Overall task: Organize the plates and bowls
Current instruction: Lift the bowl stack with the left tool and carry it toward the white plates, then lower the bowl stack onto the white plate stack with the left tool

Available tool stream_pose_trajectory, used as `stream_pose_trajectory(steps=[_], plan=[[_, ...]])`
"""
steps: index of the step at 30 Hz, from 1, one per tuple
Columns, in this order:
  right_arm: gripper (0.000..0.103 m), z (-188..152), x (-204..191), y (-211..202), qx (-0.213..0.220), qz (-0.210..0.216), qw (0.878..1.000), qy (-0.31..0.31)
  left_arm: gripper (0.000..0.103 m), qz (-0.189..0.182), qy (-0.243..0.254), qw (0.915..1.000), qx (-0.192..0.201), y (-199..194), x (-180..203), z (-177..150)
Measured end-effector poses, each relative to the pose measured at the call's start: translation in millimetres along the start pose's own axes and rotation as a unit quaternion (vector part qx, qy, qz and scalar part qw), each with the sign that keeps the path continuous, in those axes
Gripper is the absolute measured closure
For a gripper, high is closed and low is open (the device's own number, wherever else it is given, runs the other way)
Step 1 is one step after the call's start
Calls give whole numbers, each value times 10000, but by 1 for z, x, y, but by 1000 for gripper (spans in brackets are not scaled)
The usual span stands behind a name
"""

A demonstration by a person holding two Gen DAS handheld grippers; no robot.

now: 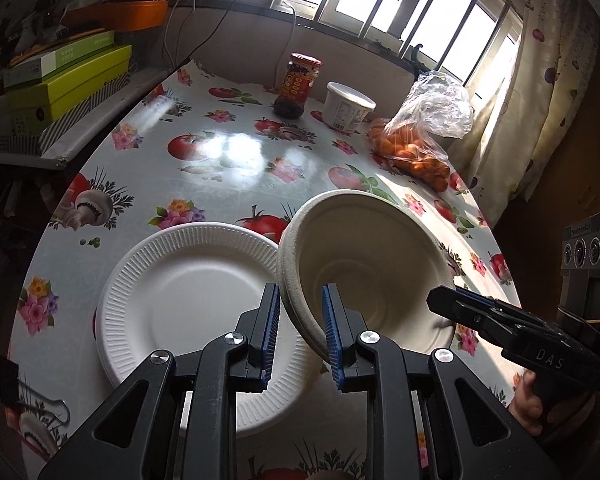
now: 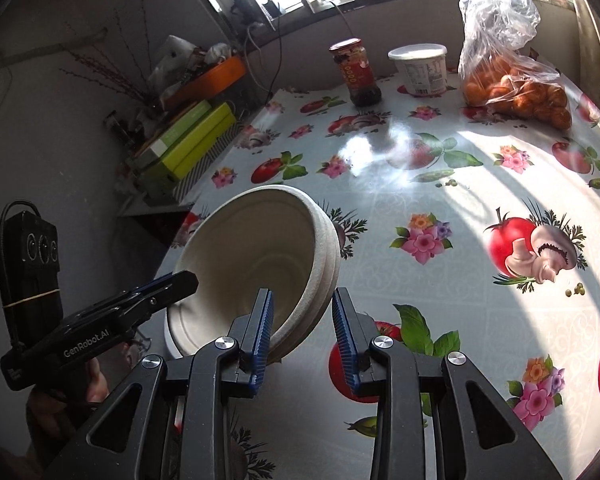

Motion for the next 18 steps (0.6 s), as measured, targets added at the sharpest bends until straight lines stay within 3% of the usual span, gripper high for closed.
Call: stream_pose_trajectory(steps=[18], plan=[[73, 16, -49, 50, -372, 454, 9970, -496, 80, 483, -544, 9970, 250, -24, -57, 3]])
Point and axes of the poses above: each gripper's, at about its wrist camera, not at the fingertips, and y roughly the way its jaws point, x to its right, z to its top, the point moved 1 cm from there along y, roughly the way its jaws point, and after that the axes turned 6 degrees about -y, right-handed, at the moved point
